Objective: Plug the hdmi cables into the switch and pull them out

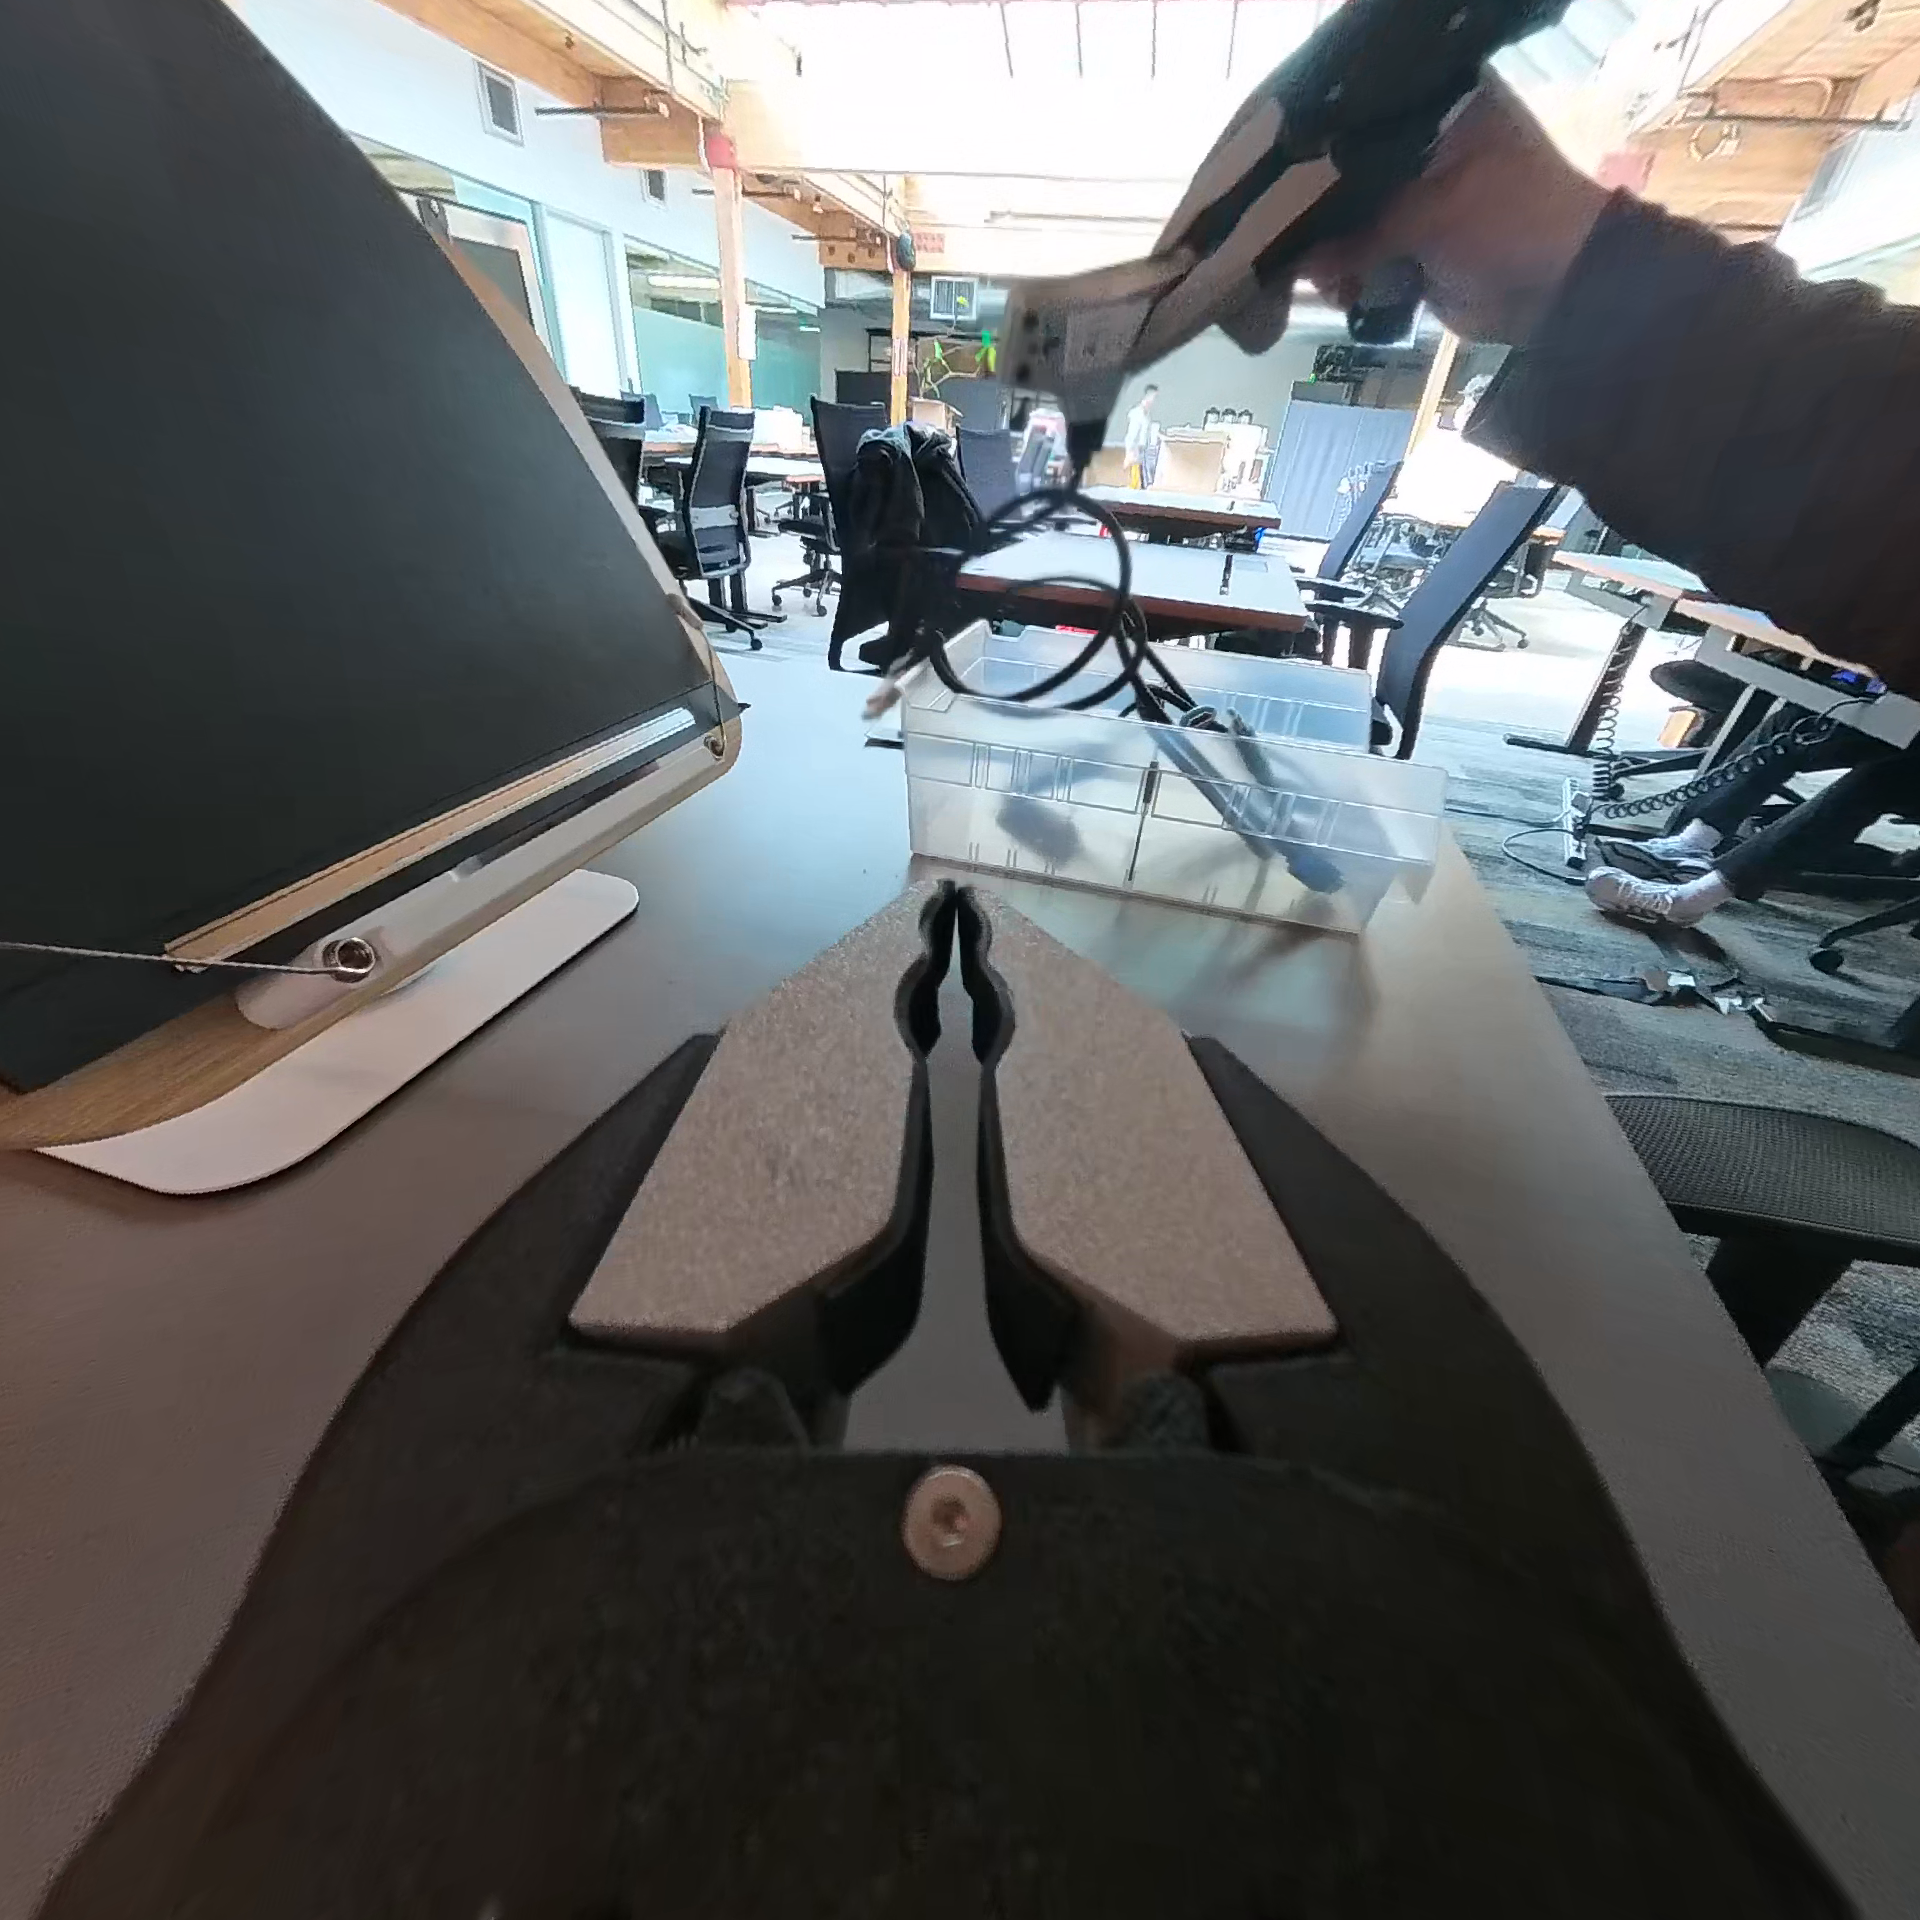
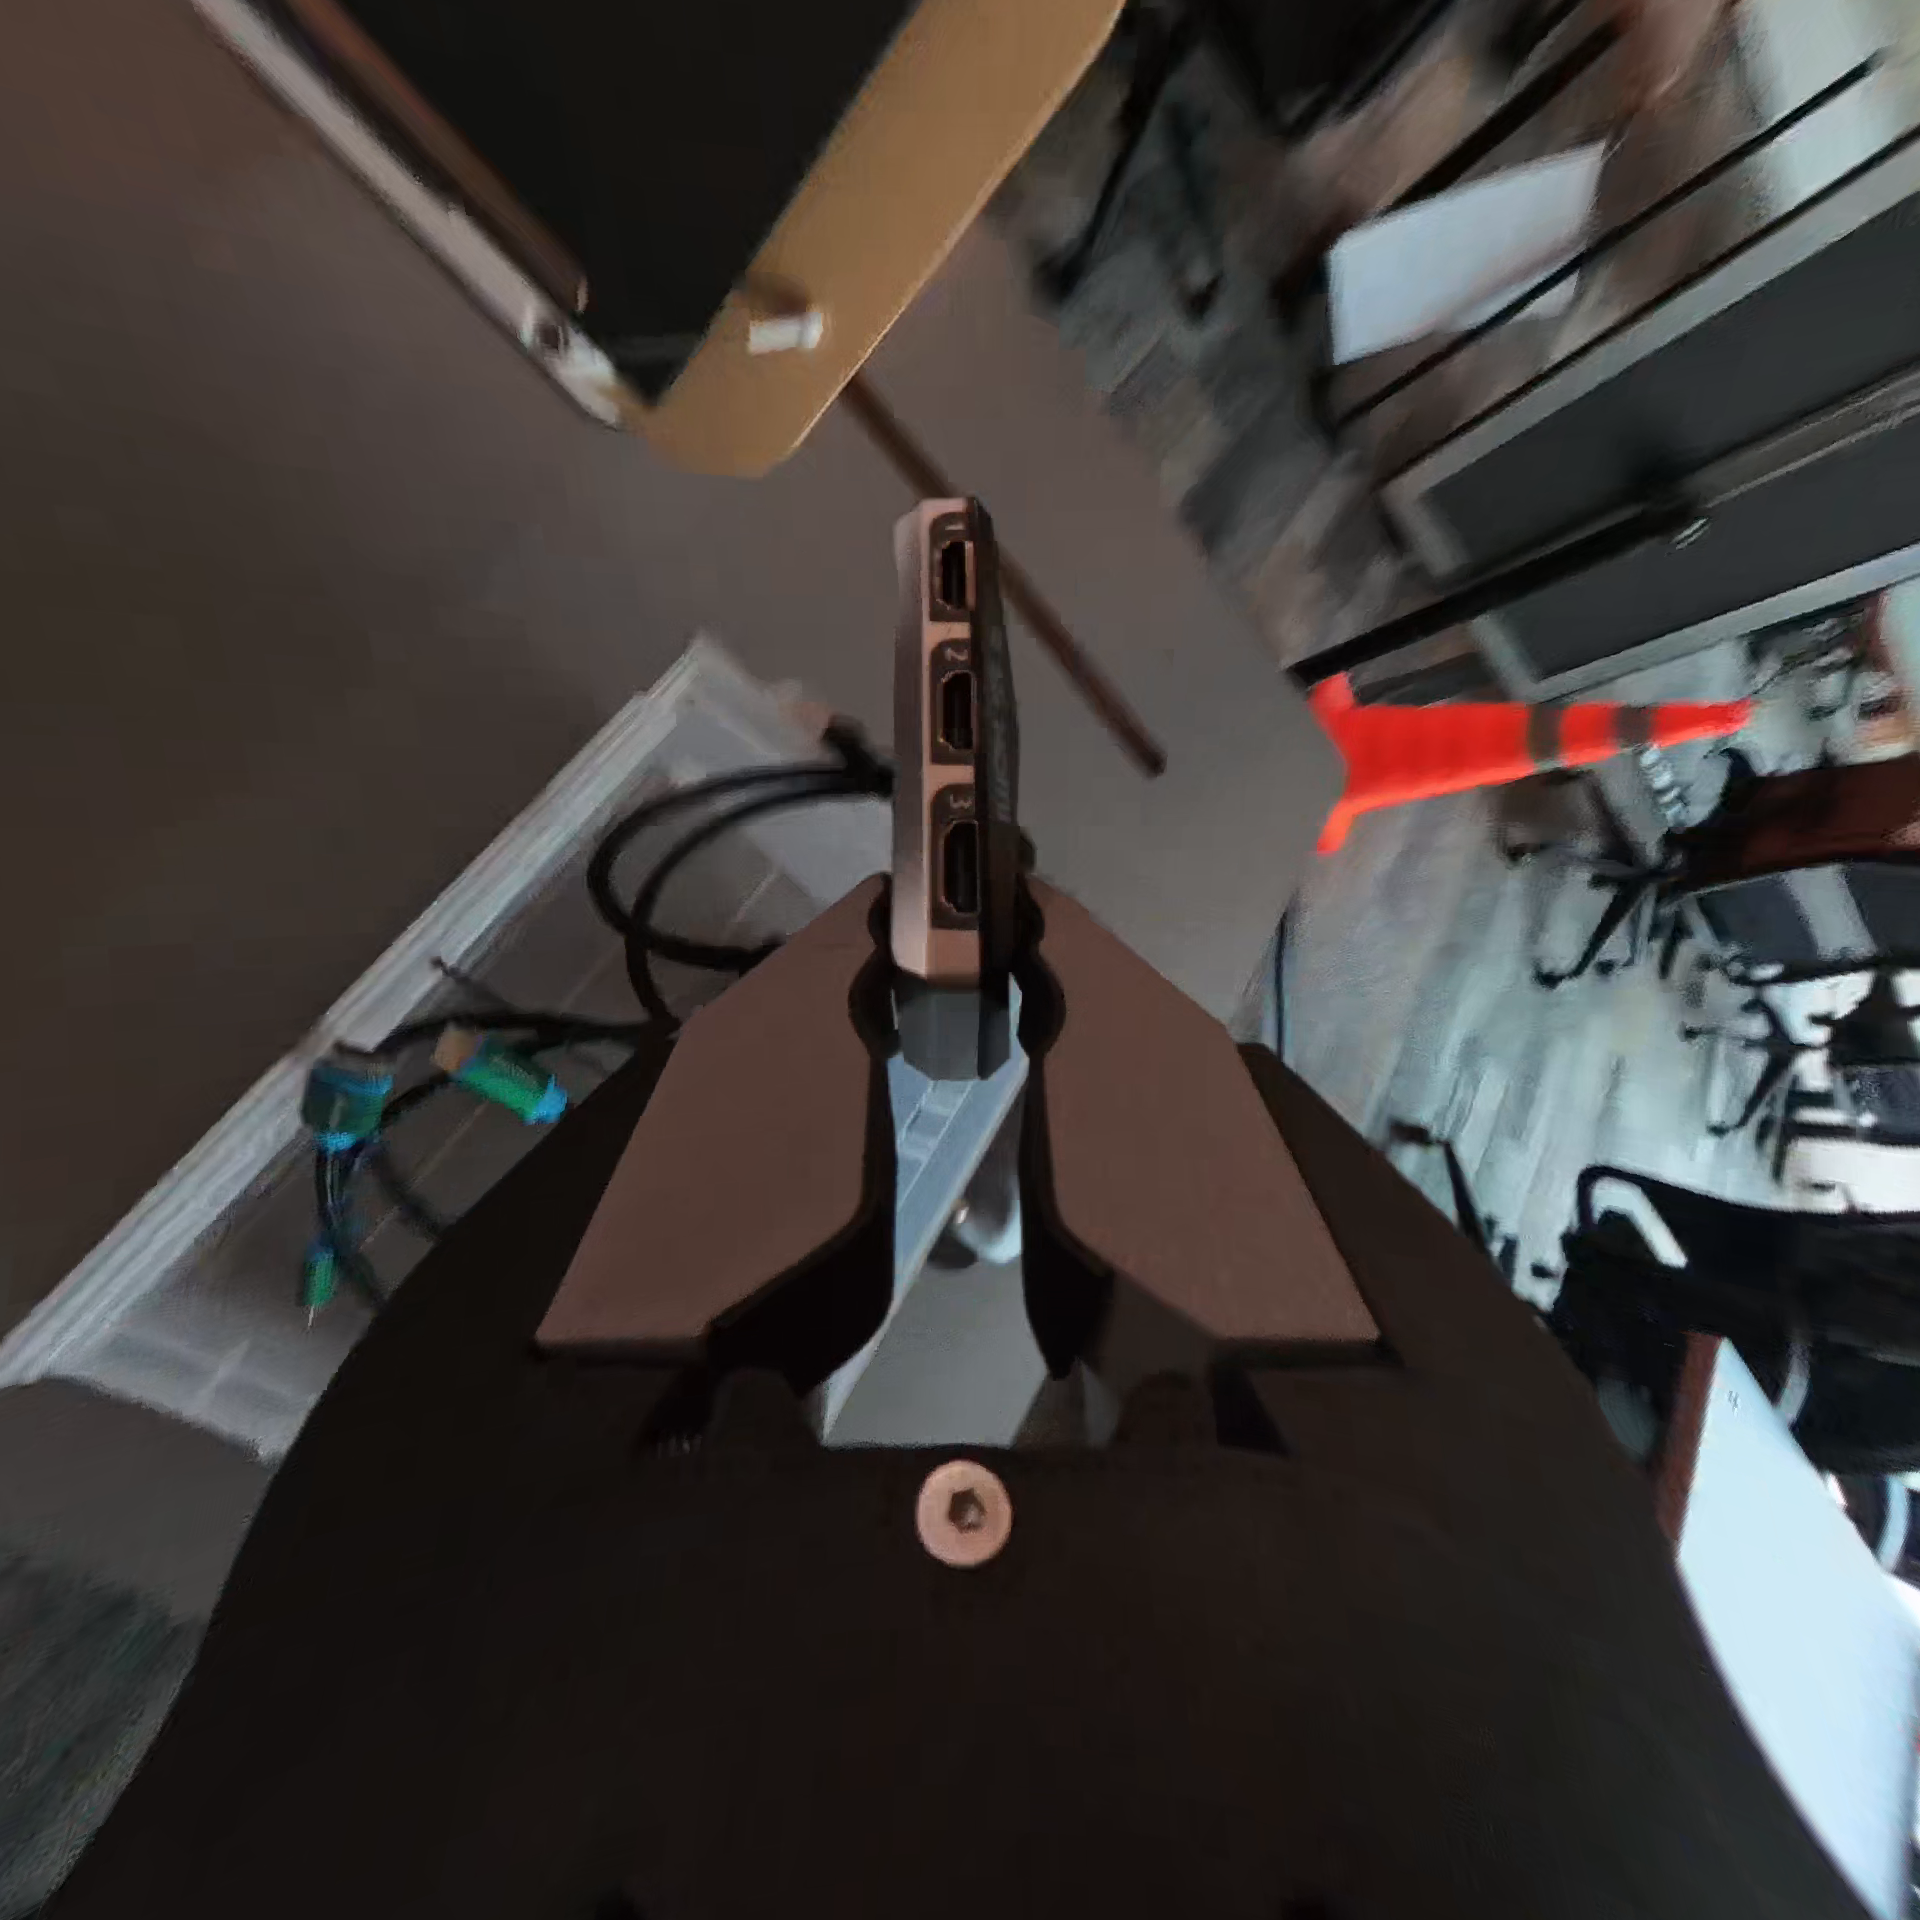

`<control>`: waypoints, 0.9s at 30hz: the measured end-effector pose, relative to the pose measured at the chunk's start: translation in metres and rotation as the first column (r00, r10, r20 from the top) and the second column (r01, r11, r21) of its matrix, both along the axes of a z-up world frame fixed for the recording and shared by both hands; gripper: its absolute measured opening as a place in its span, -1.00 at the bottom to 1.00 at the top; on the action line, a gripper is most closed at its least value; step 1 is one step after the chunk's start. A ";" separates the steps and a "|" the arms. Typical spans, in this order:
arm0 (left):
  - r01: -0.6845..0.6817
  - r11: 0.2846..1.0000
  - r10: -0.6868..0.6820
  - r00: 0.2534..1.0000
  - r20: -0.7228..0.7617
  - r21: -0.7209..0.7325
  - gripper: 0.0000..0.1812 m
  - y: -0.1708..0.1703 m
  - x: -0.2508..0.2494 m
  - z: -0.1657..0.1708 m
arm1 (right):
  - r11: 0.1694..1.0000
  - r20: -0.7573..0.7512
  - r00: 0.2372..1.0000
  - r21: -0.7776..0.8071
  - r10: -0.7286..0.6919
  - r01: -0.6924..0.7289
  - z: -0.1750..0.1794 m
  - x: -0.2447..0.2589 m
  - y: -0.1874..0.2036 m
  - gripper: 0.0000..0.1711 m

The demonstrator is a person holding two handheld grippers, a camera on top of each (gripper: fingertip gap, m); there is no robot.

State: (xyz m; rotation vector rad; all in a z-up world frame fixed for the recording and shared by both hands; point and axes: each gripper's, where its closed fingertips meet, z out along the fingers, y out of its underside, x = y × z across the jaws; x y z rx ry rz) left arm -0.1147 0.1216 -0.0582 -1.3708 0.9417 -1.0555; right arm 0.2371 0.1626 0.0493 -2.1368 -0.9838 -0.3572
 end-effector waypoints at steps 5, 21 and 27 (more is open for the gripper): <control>0.008 1.000 -0.008 1.000 -0.003 -0.025 -1.00 0.001 0.002 -0.003 | 0.979 0.188 0.982 -0.194 -0.023 0.060 -0.050 0.032 0.003 -0.80; 0.023 0.998 -0.025 0.999 -0.021 -0.064 -1.00 0.000 0.004 -0.008 | 0.775 0.502 0.848 -0.600 0.171 0.199 -0.183 0.023 0.009 -0.46; -0.045 0.985 0.025 0.993 -0.119 -0.169 -0.92 0.014 0.004 -0.034 | 0.928 0.375 0.924 -0.366 0.080 0.068 -0.111 -0.005 0.008 -0.38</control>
